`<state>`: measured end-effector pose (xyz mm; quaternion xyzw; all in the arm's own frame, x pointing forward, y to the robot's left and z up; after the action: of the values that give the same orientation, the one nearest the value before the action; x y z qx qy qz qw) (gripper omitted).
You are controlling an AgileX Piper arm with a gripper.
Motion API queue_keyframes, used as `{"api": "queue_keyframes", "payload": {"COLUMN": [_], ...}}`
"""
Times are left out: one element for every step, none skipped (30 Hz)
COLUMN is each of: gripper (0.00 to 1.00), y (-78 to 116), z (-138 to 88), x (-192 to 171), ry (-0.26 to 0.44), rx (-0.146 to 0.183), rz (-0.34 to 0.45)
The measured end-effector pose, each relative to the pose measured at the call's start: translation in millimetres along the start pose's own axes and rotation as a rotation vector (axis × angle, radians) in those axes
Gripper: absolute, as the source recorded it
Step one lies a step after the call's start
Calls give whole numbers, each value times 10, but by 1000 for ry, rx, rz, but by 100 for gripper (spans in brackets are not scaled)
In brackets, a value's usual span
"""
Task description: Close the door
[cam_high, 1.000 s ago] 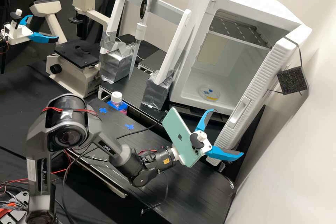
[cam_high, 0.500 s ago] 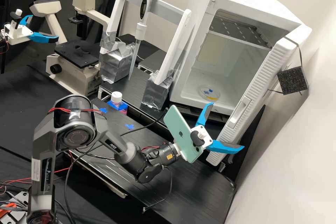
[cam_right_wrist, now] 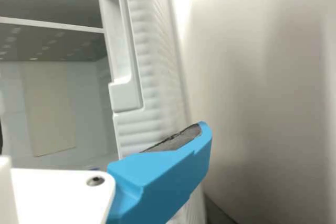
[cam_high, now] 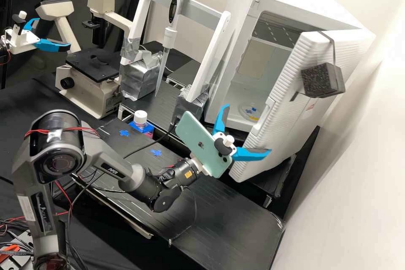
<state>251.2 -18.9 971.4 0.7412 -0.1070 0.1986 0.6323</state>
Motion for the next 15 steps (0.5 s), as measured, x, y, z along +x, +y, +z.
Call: {"api": "queue_keyframes", "payload": {"gripper": [100, 100, 100, 100, 100, 100, 100, 100, 100, 100, 100, 100, 100, 100, 100], "y": [-20, -51, -80, -104, -131, -152, -193, -218, -249, -278, -299, -328, -347, -366, -376], "z": [-28, -43, -70, -90, -116, -142, -179, -199, -232, -262, -282, -305, -331, -356, -375], "x": [-1, 0, 5, 9, 13, 15, 19, 21, 23, 23, 24, 24, 33, 43, 50], "ry": [9, 13, 22, 30, 38, 45, 61, 70, 84, 96, 104, 115, 127, 142, 154], "rx": [0, 3, 3, 2, 5, 9, 7, 6, 4, 3, 3, 1, -1, -3, -3], "rz": [-9, -22, -37, -50, -62, -75, -97, -110, -127, -142, -153, -169, -181, -192, -197]}}
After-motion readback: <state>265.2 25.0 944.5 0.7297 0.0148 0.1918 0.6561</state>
